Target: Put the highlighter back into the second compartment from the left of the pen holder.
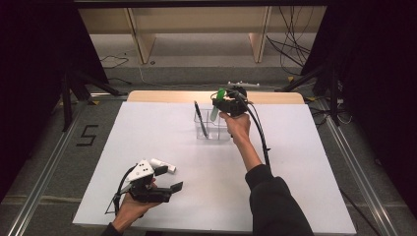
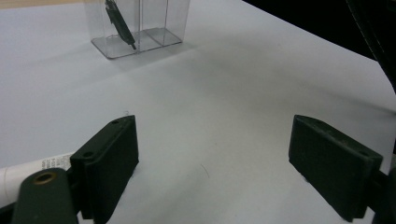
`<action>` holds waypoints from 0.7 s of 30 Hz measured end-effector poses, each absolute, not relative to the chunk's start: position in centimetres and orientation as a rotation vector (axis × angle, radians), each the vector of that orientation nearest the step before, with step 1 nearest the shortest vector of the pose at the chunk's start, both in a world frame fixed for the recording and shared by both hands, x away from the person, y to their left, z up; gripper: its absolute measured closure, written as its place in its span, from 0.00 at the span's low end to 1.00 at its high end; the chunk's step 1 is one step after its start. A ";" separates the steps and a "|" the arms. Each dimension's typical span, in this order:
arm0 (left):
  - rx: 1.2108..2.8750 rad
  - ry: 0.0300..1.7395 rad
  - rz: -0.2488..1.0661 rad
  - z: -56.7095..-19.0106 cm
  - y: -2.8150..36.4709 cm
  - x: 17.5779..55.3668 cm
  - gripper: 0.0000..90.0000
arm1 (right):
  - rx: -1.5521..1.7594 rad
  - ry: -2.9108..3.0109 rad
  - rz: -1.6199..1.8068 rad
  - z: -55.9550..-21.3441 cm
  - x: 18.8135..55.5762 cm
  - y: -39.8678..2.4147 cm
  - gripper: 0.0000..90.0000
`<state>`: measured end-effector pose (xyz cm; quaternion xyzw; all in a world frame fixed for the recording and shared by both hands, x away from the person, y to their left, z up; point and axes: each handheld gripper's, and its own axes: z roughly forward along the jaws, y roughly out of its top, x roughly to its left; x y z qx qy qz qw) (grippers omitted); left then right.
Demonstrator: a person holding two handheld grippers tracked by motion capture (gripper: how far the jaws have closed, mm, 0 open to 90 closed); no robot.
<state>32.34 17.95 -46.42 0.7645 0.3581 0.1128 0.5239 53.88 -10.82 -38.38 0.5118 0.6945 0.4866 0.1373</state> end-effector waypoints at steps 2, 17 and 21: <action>1.834 0.855 0.273 -46.4 18.0 32.4 0.17 | 1.481 2.014 1.406 -38.4 53.9 -10.7 0.84; 1.825 0.860 0.275 -46.5 18.0 32.4 0.17 | 1.470 2.045 1.368 -39.0 54.0 -10.2 0.83; 1.828 0.860 0.275 -46.5 18.0 32.4 0.17 | 1.470 2.059 1.355 -39.1 53.9 -10.1 0.83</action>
